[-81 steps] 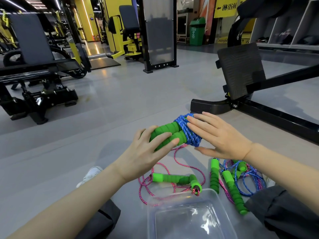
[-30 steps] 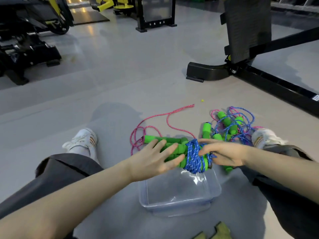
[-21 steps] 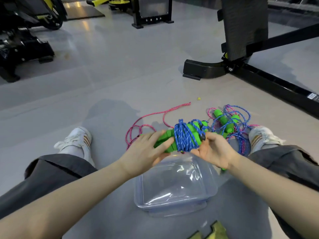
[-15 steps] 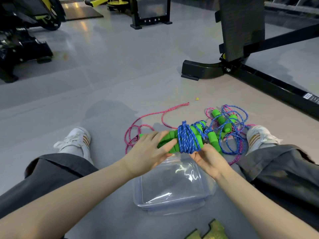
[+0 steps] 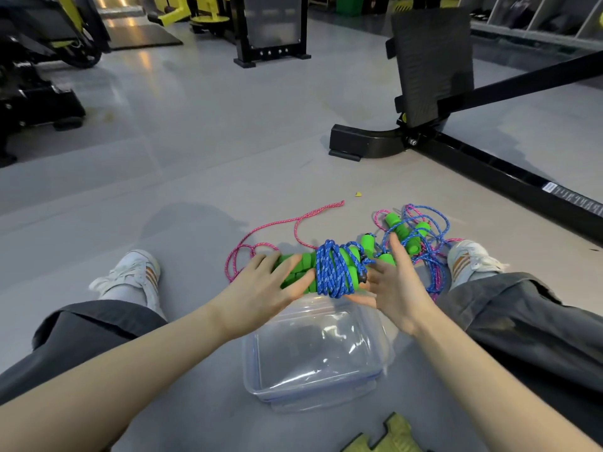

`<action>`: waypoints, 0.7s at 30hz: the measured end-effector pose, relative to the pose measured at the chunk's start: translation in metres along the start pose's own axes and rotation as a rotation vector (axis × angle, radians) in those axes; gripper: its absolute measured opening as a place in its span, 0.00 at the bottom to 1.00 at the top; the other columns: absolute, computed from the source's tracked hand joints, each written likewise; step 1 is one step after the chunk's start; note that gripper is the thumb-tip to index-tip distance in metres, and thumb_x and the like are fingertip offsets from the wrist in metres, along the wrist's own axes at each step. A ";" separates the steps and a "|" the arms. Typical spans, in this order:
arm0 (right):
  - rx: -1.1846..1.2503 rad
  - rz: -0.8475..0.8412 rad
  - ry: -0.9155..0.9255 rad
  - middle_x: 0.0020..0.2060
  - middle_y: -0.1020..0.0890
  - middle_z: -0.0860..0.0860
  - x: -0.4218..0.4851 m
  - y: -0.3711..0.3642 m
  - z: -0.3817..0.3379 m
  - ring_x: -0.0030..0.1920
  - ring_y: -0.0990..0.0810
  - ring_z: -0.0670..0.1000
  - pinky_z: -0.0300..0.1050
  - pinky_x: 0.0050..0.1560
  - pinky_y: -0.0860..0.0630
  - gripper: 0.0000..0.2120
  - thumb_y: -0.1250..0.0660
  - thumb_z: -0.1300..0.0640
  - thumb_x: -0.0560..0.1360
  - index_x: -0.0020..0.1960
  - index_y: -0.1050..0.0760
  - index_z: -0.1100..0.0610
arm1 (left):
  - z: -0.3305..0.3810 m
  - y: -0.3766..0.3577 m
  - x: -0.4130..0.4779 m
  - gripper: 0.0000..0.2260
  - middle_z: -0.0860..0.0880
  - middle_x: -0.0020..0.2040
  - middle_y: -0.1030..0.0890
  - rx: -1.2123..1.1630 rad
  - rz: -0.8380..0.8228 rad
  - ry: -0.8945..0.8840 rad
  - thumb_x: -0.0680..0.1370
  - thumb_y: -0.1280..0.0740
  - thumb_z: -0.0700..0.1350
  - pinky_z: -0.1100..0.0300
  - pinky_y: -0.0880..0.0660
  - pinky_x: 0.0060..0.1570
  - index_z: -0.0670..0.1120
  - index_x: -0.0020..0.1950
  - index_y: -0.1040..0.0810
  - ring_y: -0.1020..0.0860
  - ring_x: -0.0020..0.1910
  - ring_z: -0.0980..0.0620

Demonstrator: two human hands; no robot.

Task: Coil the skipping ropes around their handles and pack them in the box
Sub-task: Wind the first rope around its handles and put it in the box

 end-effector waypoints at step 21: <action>-0.730 0.358 -0.094 0.42 0.19 0.54 0.025 0.027 0.084 0.47 0.19 0.55 0.49 0.51 0.23 0.18 0.26 0.50 0.66 0.48 0.25 0.59 | 0.069 -0.084 -0.035 0.15 0.48 0.40 0.20 -0.128 -0.102 0.146 0.68 0.44 0.39 0.62 0.29 0.21 0.46 0.54 0.32 0.25 0.27 0.49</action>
Point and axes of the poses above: each hand's wrist, its own x-axis towards the middle knuckle, its own y-axis out of the back of the hand, z = x × y, the point moved 10 cm from there along x, towards the middle knuckle
